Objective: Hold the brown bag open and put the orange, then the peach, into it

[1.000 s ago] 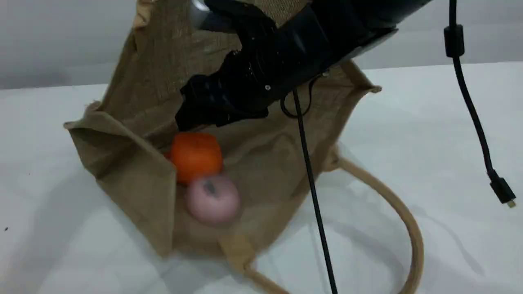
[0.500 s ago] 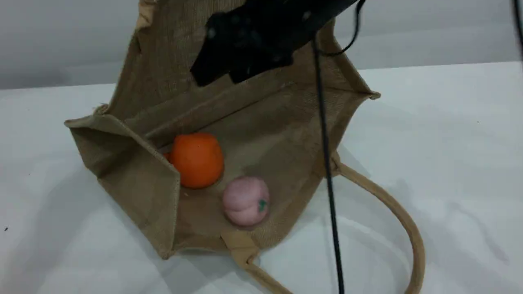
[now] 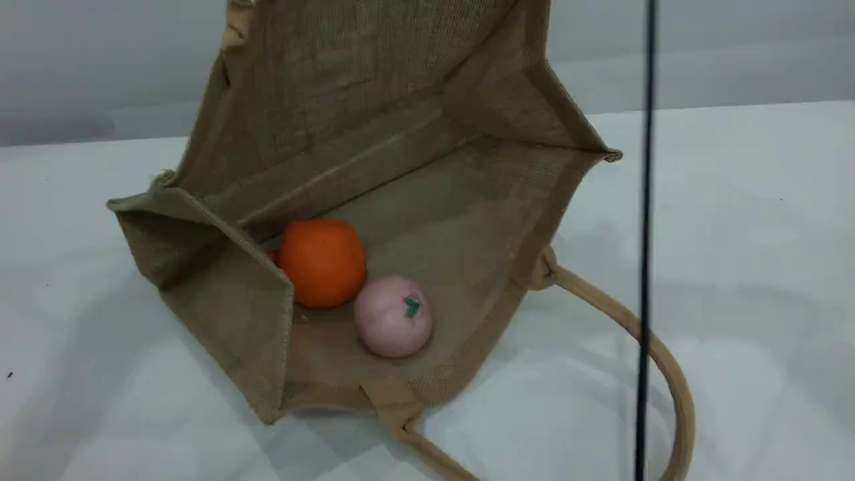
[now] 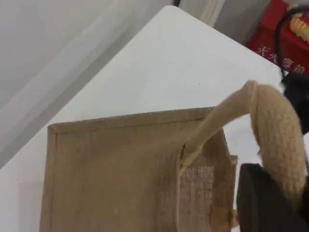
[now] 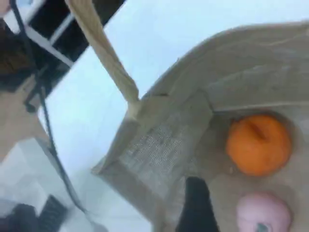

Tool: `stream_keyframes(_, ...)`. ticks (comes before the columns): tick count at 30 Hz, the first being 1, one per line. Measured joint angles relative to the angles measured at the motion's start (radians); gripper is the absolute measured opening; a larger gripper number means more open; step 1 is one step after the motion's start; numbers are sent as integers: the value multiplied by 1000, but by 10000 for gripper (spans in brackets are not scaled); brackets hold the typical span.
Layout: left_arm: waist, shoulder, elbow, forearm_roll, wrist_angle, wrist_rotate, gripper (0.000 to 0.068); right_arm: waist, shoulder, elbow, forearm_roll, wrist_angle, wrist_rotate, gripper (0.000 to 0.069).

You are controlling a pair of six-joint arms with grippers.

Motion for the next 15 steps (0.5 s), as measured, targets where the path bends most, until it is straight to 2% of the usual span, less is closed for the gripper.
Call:
stream_keyframes(4,0,0,64,-17,-6,0,78,-95,-52,0,-3,82,44,454)
stream_keyframes(9,-2,0,196,-19,-8,-1,78,-198,-124,0,-7,170,68,405)
stream_keyframes(15,-54,0,373,-23,-10,57,78,-249,-231,0,-66,206,102,375)
